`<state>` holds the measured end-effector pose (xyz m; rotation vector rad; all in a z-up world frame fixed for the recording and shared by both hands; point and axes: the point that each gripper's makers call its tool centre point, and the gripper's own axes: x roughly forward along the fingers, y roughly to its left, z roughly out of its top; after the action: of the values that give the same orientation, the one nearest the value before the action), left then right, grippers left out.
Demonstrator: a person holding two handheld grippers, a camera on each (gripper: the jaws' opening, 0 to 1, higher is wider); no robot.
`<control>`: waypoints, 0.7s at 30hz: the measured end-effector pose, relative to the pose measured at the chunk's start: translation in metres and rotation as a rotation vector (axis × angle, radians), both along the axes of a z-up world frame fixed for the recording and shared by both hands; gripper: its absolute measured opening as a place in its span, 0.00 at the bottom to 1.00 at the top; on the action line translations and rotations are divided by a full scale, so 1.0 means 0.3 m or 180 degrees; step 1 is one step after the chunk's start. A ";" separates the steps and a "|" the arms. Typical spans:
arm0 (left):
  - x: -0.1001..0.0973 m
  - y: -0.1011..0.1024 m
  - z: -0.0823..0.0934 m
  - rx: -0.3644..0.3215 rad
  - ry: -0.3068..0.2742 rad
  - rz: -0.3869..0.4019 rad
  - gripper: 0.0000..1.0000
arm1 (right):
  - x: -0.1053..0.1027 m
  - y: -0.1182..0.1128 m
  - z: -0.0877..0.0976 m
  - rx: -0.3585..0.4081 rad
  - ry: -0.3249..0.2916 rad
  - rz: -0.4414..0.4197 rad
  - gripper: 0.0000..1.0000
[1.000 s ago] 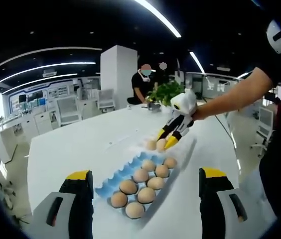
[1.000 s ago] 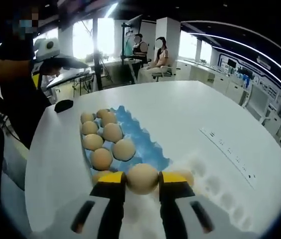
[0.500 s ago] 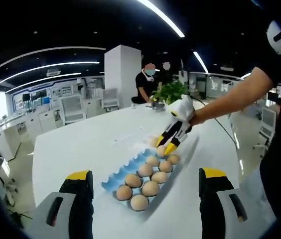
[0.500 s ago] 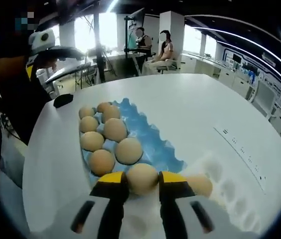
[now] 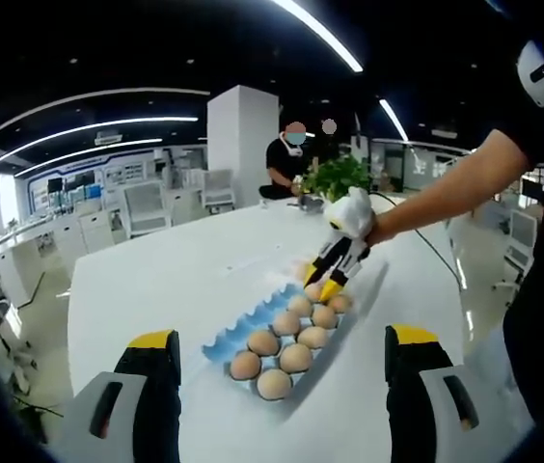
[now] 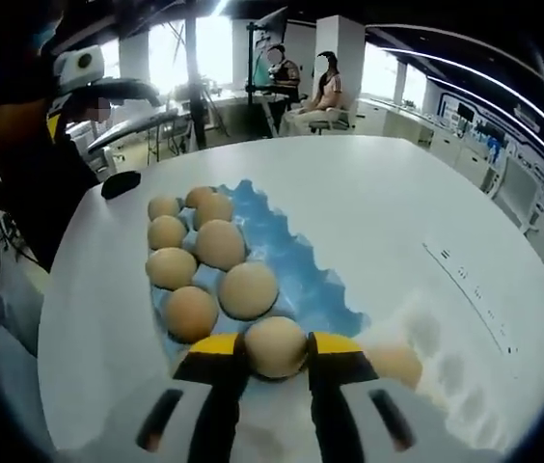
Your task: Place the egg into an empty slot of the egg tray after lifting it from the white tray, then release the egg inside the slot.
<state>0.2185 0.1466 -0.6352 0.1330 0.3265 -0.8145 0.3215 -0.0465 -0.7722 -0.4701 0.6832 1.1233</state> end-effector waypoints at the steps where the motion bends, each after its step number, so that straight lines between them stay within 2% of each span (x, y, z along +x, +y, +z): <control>1: 0.001 -0.002 0.002 -0.0002 -0.0002 0.0000 0.90 | -0.001 -0.003 -0.001 -0.0002 0.0008 -0.0002 0.28; 11: 0.005 -0.013 0.014 -0.0015 -0.0015 -0.0007 0.90 | -0.006 -0.013 0.013 0.0032 0.0007 -0.0016 0.29; 21: 0.009 -0.025 0.020 -0.0012 -0.0028 -0.0038 0.90 | 0.005 -0.049 0.063 0.0148 -0.0066 -0.0099 0.29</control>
<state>0.2213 0.1391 -0.6293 0.1349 0.3162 -0.8261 0.3230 -0.0611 -0.7534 -0.4295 0.6429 1.1013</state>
